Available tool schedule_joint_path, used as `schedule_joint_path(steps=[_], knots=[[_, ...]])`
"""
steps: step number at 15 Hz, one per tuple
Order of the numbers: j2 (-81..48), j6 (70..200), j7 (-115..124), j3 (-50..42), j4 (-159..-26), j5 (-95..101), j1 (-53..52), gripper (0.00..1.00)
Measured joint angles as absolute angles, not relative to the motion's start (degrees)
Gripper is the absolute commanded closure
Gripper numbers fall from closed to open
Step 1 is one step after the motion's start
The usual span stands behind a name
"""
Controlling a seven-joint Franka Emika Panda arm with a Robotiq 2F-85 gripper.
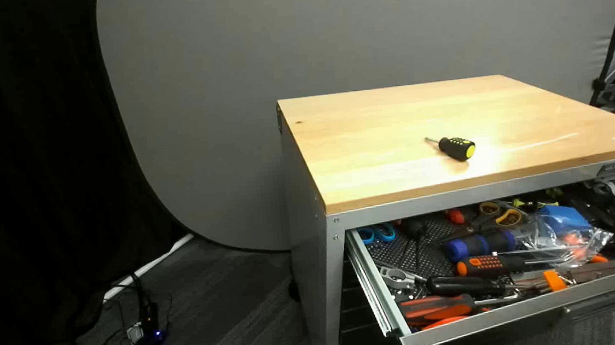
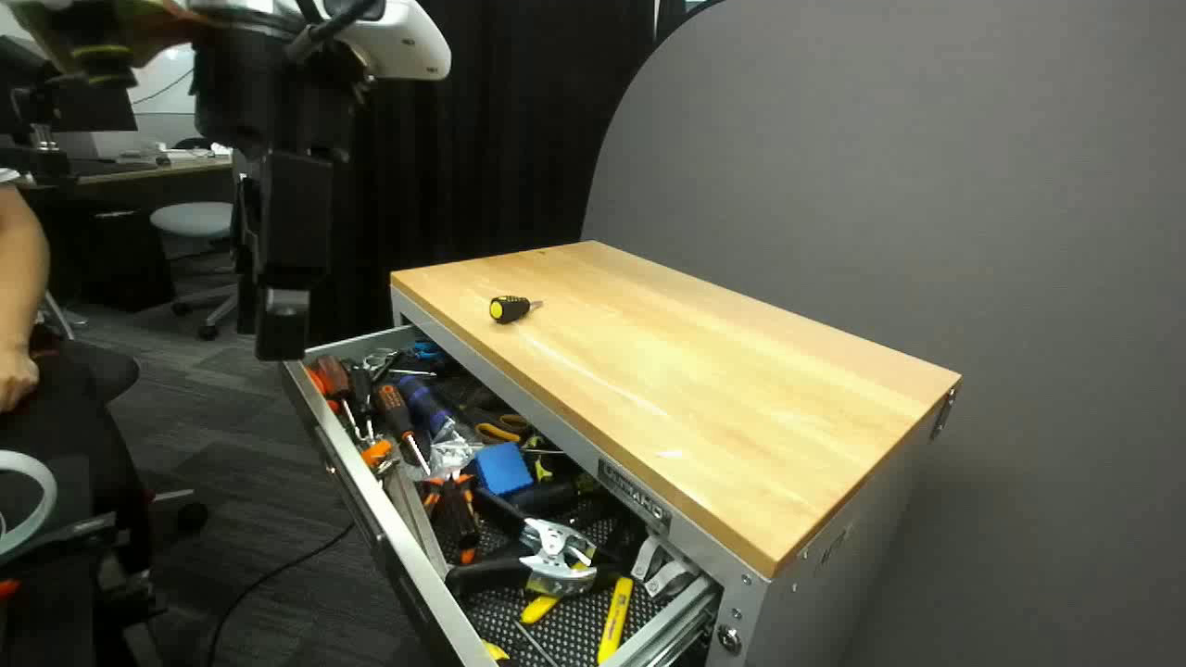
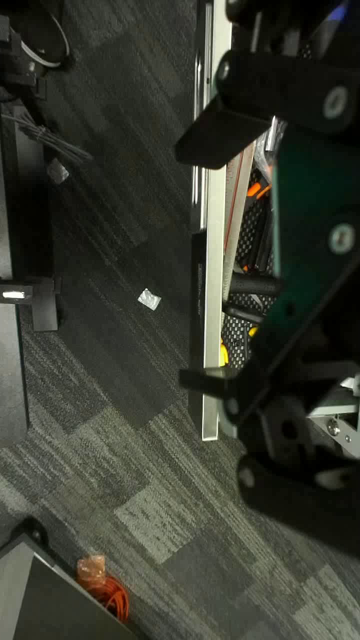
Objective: Put the screwdriver in the topmost drawer and then close the drawer
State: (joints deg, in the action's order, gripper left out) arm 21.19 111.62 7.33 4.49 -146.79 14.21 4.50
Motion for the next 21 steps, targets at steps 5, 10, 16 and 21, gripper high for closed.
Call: schedule_joint_path(steps=[5,10,16,21], knots=[[21.22,111.63,7.33,4.48,-146.49,14.21,4.5,0.0],[21.22,111.63,7.33,4.48,-146.48,14.21,4.5,0.0],[11.57,112.44,13.43,7.85,-140.58,11.88,-0.5,0.0],[-2.18,113.98,20.65,11.29,-128.31,11.31,-6.62,0.0]])
